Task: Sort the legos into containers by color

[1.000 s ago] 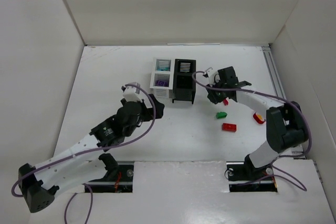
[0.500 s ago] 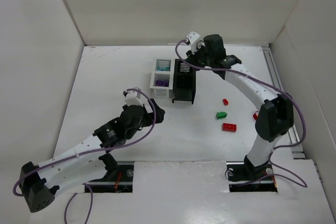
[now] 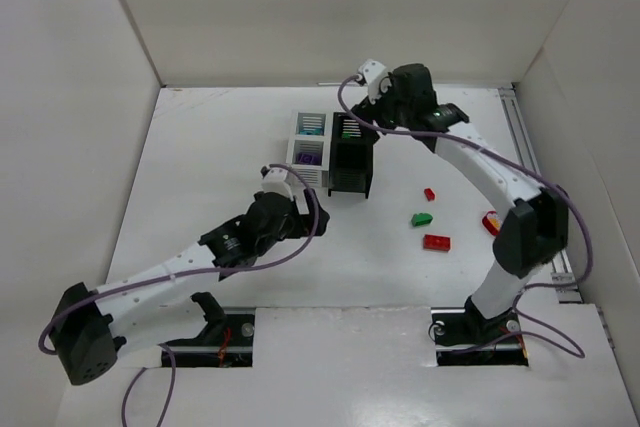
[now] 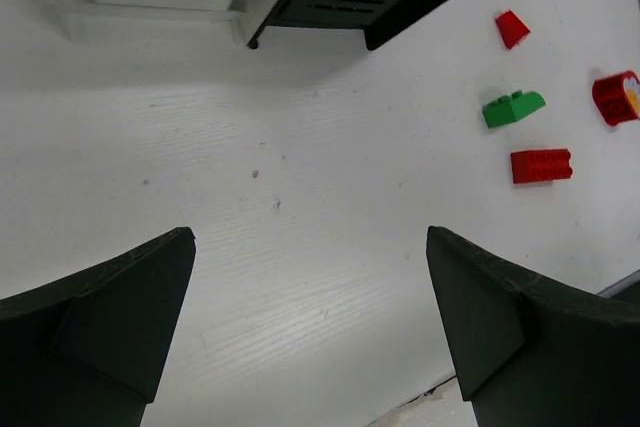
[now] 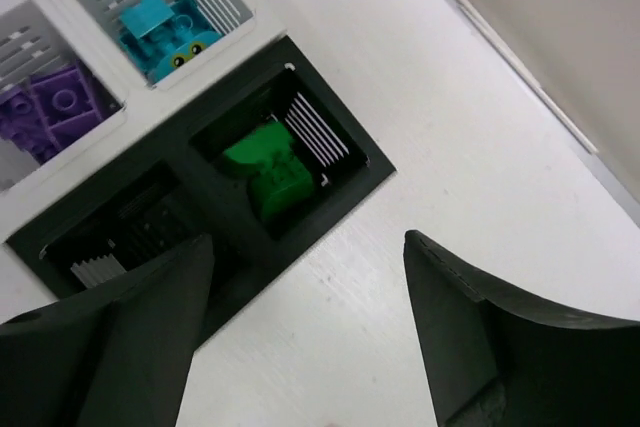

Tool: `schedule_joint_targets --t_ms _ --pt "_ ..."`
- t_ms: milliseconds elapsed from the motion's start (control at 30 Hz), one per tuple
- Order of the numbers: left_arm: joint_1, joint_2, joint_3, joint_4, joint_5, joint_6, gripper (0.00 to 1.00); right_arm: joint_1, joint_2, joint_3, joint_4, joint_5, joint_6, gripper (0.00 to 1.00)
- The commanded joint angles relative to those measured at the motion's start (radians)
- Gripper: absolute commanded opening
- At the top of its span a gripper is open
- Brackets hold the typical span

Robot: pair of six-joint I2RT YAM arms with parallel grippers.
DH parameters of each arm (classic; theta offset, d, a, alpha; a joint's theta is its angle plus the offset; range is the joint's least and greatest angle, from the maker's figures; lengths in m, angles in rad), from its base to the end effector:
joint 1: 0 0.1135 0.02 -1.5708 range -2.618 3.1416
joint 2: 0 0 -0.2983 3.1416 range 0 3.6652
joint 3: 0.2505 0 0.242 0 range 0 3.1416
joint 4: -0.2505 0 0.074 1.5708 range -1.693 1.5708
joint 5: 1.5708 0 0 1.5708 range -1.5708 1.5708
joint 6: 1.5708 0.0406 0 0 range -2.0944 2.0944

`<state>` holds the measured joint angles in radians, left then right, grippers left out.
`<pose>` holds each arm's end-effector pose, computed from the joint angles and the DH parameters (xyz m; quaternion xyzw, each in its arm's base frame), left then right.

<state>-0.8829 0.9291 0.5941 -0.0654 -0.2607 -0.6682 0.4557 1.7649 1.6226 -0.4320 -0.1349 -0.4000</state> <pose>0.1267 -0.1377 0.2879 0.0172 0.8295 -0.3061 0.4669 0.3694 0.1871 0.3703 -0.3929 0.7841 0.0725 0.4750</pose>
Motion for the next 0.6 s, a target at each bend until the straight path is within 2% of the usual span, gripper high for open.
schedule_joint_targets --t_ms 0,100,133,200,233,333,533,567 --pt "-0.022 0.109 0.094 0.151 0.112 0.134 1.00 -0.035 -0.220 -0.105 0.039 0.020 0.035 0.82" --pt "-0.085 0.213 0.177 0.220 0.187 0.313 1.00 -0.123 -0.407 -0.309 0.049 0.020 0.087 0.83" --pt "-0.109 0.296 0.206 0.234 0.187 0.361 1.00 -0.149 -0.453 -0.360 0.049 -0.004 0.087 0.84" --pt "-0.171 0.385 0.260 0.253 0.187 0.471 0.95 -0.219 -0.580 -0.484 0.049 -0.025 0.098 0.85" --pt "-0.182 0.477 0.335 0.253 0.198 0.496 0.93 -0.236 -0.617 -0.513 0.032 -0.025 0.098 0.85" --pt "-0.206 0.608 0.451 0.253 0.302 0.596 0.83 -0.285 -0.731 -0.584 -0.025 -0.025 0.087 0.87" --pt "-0.206 0.894 0.628 0.254 0.449 0.789 0.80 -0.330 -0.798 -0.604 -0.096 -0.014 0.056 0.89" --pt "-0.206 0.895 0.659 0.254 0.449 0.789 0.80 -0.330 -0.798 -0.604 -0.105 -0.014 0.056 0.89"
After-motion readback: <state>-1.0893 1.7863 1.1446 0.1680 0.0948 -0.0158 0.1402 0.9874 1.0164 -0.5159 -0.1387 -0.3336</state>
